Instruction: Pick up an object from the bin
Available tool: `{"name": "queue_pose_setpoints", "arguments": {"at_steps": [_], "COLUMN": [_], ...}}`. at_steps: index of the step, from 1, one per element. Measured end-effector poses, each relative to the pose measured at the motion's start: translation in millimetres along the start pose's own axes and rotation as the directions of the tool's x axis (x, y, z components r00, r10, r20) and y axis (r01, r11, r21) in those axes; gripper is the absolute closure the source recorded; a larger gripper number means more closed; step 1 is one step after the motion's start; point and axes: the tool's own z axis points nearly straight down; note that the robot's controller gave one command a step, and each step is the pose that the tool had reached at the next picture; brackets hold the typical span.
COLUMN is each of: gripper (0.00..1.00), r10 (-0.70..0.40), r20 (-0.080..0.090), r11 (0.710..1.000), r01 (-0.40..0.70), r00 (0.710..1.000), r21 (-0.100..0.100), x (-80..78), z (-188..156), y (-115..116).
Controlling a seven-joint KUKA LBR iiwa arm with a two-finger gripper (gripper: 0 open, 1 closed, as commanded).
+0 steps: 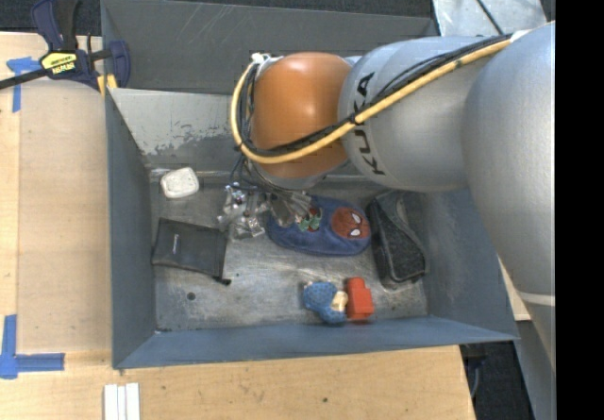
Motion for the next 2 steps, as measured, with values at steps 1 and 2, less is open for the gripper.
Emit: {"name": "queue_pose_setpoints", "arguments": {"at_steps": [1, 2], "gripper": [0.0, 0.0], "r10": [0.0, -0.251], "r20": [0.0, -0.001], "r11": [1.0, 0.968], "r01": [0.0, 0.251], "r00": [1.0, 0.968], "r21": [-0.002, -0.001], "x": [0.0, -35.2], "z": [-0.1, 43.9], "y": [1.8, 39.5]}}
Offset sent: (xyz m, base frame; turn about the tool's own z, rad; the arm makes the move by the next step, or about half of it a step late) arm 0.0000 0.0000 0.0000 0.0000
